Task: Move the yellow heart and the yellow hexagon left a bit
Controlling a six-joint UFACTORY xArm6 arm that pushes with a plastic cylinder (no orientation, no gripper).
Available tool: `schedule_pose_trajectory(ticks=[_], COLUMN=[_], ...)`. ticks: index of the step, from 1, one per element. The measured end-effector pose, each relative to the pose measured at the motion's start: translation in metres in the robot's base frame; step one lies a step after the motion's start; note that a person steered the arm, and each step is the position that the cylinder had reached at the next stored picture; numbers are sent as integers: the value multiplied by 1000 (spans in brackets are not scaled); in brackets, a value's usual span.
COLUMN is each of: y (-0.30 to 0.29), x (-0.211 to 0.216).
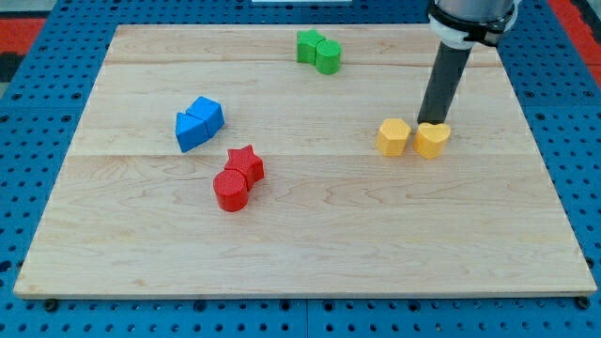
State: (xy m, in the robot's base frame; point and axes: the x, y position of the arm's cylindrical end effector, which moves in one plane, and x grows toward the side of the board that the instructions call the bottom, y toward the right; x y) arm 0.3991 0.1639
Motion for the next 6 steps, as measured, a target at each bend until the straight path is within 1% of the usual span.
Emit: schedule_pose_trajectory(ticks=[1,2,3,6], y=[45,92,94,26], x=[0,11,39,41])
